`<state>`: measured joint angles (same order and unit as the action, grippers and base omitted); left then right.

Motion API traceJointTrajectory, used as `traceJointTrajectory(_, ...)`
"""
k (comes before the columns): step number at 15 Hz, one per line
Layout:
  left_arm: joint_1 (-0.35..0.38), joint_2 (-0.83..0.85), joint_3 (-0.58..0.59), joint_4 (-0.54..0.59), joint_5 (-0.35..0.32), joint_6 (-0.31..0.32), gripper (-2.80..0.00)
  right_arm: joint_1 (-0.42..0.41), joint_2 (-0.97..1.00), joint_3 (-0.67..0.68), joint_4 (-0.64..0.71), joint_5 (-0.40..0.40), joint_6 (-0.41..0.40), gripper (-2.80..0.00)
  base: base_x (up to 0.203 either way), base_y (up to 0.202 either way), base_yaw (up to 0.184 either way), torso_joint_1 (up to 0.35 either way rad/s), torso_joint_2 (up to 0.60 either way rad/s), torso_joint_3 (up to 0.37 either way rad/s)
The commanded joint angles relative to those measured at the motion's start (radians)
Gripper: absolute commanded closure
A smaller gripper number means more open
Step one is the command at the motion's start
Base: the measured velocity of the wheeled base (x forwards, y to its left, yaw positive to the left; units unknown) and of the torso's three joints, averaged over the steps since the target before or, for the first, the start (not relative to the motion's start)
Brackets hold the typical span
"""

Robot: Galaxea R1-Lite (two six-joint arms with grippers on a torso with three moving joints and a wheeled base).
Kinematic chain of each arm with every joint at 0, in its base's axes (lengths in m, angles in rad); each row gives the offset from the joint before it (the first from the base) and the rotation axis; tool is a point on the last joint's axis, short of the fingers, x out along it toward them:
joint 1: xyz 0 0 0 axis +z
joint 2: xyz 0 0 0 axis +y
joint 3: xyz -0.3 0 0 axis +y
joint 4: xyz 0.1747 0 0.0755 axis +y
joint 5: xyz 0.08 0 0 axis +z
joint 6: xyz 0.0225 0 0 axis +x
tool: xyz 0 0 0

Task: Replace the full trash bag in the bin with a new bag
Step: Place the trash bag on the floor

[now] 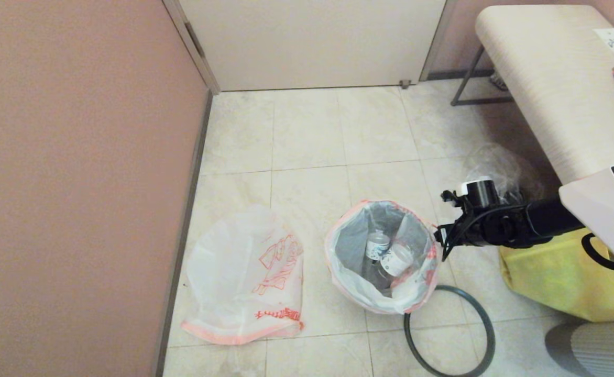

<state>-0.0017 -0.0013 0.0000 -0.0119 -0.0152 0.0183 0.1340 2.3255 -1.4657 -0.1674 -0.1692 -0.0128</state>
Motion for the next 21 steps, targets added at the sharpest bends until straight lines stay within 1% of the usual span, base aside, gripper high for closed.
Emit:
traceJointTrajectory(1,0.000,0.001,0.005,0.000,0.000,0.000,0.00,0.004,-0.013,0.002,0.004,-0.001,0.005,0.00,0.000,0.000,0.000,0.000,0.00,0.000)
traceJointTrajectory(3,0.000,0.001,0.005,0.000,0.000,0.000,0.00,0.021,-0.022,0.011,0.007,-0.004,0.008,0.00,0.000,0.000,0.000,0.000,0.00,0.000)
traceJointTrajectory(7,0.000,0.001,0.005,0.000,0.000,0.000,0.00,0.036,-0.043,0.022,0.016,-0.016,0.090,0.00,0.000,0.000,0.000,0.000,0.00,0.000)
traceJointTrajectory(8,0.000,0.001,0.005,0.000,0.000,0.000,0.00,0.036,-0.056,0.021,0.045,-0.014,0.112,0.00,0.000,0.000,0.000,0.000,0.00,0.000)
traceJointTrajectory(13,0.000,0.001,0.005,0.000,0.000,0.002,0.00,0.049,-0.133,0.022,0.094,-0.007,0.162,0.00,0.000,0.000,0.000,0.000,0.00,0.000)
traceJointTrajectory(16,0.000,0.001,0.005,0.000,0.000,0.000,0.00,0.104,-0.201,0.053,0.169,-0.003,0.215,0.00,0.000,0.000,0.000,0.000,0.00,0.000)
traceJointTrajectory(18,0.001,0.001,0.005,0.000,0.000,0.000,0.00,0.138,-0.240,0.092,0.176,0.022,0.221,0.00,0.000,0.000,0.000,0.000,0.00,0.000)
traceJointTrajectory(21,0.000,0.001,0.005,0.000,0.000,0.000,0.00,0.164,-0.262,0.117,0.177,0.023,0.223,0.00,0.000,0.000,0.000,0.000,0.00,0.000)
